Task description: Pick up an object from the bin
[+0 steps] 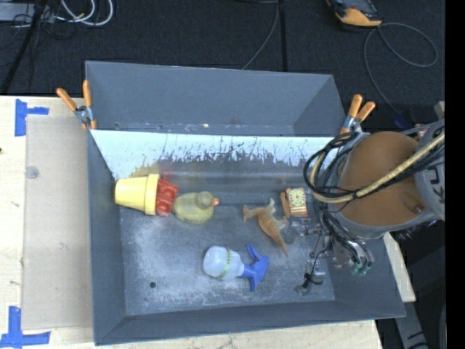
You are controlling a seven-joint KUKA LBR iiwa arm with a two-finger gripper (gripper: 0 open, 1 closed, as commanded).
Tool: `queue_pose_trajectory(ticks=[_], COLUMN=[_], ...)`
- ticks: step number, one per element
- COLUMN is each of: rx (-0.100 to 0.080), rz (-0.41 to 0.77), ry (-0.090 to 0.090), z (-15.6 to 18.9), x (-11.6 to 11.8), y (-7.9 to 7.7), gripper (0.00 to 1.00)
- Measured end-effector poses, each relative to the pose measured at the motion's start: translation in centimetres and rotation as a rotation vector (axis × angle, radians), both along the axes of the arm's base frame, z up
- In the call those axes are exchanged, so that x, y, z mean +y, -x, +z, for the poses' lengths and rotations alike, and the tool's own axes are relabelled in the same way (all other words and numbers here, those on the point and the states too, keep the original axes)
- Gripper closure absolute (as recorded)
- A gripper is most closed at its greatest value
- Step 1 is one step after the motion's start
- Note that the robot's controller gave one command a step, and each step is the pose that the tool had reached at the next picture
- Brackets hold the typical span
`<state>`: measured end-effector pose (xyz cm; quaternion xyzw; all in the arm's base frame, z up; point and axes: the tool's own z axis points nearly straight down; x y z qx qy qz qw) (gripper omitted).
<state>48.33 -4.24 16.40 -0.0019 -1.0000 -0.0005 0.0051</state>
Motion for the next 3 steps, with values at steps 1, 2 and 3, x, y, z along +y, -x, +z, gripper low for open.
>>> queue_pose_trajectory(ticks=[1, 2, 3], rx=[-0.008, -0.008, 0.006], rz=[0.002, -0.022, -0.043], ry=[0.001, 0.001, 0.000], z=[0.4, -5.0, -6.6], x=[0.0, 5.0, 7.7], y=[-0.2, -1.2, -0.6], gripper=[0.00, 0.00, 0.00])
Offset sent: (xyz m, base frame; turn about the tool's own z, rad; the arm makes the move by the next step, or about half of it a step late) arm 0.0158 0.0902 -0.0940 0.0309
